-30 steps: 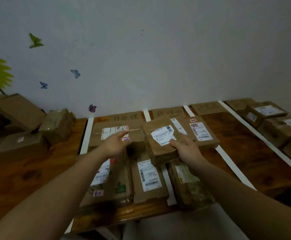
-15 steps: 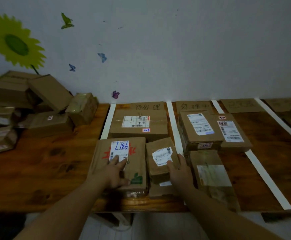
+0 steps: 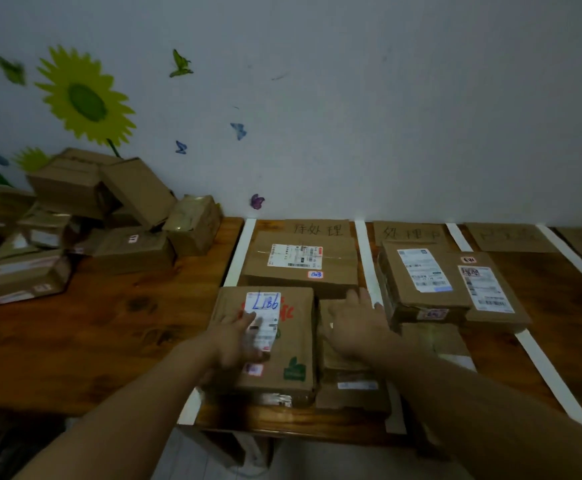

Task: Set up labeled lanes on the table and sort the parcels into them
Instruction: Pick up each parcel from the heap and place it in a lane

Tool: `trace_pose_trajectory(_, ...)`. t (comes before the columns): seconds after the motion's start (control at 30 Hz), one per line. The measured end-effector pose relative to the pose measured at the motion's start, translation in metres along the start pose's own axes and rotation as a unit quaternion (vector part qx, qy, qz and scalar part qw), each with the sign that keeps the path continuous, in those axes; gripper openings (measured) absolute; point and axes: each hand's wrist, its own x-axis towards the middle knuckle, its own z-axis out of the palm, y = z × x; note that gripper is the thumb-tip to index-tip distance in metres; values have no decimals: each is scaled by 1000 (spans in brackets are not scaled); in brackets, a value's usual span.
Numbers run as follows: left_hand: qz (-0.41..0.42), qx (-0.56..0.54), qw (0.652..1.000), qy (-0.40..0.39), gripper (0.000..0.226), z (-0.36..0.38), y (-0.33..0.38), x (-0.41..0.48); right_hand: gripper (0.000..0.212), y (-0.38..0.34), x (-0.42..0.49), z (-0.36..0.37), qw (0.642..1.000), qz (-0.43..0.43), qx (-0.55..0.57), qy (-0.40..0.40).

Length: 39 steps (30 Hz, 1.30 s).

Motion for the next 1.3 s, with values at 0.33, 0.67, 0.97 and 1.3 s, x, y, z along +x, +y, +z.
trace_pose_trajectory(0.33, -72, -26, 989, 128, 80, -120, -167, -76, 54, -195, 43, -94, 992, -126, -25, 8)
trace_pose_trajectory(0.67, -117, -107, 970, 183, 79, -192, -350, -131, 63, -382, 86, -116, 987, -136, 41, 70)
trace_pose_trajectory(0.97, -114, -145, 960, 210, 82, -227, -430, -85, 64, -451, 173, -108, 990, -113, 41, 79)
trace_pose_trajectory(1.3, -85, -37, 967, 235, 82, -318, -456, 62, 80, -496, 327, -90, 989, -66, 100, 91)
